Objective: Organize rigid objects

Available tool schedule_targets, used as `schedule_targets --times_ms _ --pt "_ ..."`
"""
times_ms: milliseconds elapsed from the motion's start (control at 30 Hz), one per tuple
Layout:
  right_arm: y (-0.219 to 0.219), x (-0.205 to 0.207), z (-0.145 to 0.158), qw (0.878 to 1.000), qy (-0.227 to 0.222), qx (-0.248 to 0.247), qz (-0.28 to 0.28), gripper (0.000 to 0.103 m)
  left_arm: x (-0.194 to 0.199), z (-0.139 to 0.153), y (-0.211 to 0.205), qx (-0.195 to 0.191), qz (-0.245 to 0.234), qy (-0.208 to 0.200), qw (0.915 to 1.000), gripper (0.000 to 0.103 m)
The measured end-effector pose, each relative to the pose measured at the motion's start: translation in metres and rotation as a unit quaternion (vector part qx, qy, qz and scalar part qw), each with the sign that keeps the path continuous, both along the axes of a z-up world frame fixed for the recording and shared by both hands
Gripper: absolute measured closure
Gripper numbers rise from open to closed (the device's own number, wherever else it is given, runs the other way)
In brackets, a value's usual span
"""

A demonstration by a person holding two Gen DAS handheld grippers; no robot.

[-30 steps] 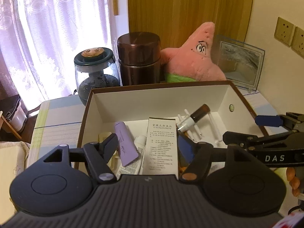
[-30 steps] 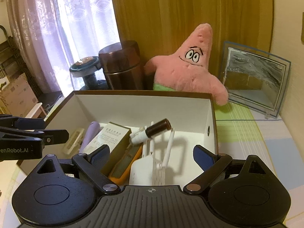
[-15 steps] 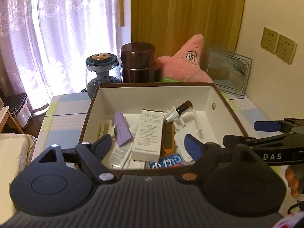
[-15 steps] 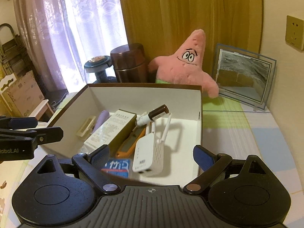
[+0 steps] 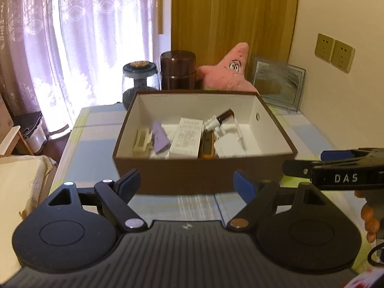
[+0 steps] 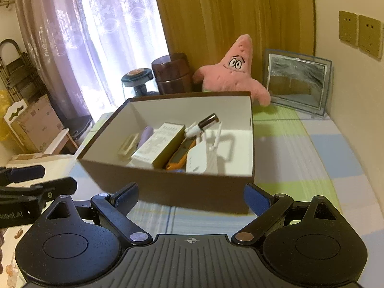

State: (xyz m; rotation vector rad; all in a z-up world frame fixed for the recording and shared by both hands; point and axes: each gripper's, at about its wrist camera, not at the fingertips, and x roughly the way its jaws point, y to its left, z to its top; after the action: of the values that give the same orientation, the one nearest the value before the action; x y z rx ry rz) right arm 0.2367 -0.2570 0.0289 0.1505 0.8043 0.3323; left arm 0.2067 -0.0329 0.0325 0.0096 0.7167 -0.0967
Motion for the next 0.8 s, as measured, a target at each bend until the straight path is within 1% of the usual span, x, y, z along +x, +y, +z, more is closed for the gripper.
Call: schedule_targets --times_ms 233,500,800 --pt "0.013 -0.052 0.012 1.000 0.013 0.008 0.000 0.011 -0.053 0.008 0.015 -0.006 -0.001 0.005 1.0000 0.021" --pt "0.028 -0.108 0.015 1.000 0.024 -0.005 0.007 0.011 -0.105 0.007 0.029 -0.001 -0.006 0.015 0.9999 0.022" --pt "0.035 -0.159 0.011 0.999 0.038 -0.005 -0.004 0.011 -0.139 -0.002 0.038 0.002 -0.010 0.033 0.9994 0.022"
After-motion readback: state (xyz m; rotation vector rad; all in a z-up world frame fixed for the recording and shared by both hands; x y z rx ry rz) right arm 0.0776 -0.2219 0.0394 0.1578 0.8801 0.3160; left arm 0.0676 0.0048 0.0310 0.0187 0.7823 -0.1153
